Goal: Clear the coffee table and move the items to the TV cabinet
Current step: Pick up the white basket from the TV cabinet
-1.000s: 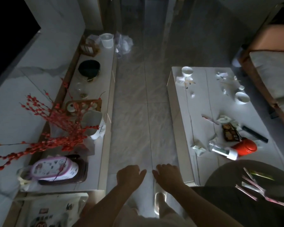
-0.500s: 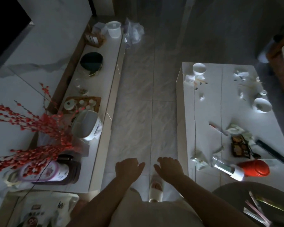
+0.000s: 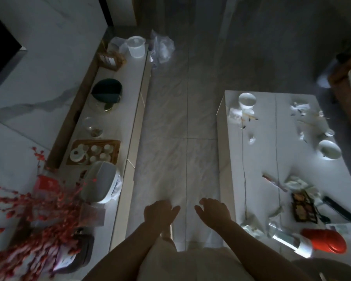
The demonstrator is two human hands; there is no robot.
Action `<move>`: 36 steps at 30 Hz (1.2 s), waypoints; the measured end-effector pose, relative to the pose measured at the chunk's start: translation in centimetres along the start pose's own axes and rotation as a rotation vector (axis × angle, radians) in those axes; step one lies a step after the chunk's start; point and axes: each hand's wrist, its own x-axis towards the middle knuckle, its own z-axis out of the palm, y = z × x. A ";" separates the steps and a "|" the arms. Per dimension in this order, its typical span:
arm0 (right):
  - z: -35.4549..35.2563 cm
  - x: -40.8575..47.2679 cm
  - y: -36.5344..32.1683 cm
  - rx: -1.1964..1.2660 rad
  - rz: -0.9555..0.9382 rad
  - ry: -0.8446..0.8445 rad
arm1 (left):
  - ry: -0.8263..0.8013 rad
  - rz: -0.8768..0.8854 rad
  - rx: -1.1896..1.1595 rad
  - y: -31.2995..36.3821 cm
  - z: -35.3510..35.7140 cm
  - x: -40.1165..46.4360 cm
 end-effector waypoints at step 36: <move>-26.2 34.3 1.1 -0.077 -0.165 -0.014 | 0.277 -0.100 -0.106 12.3 -23.1 29.9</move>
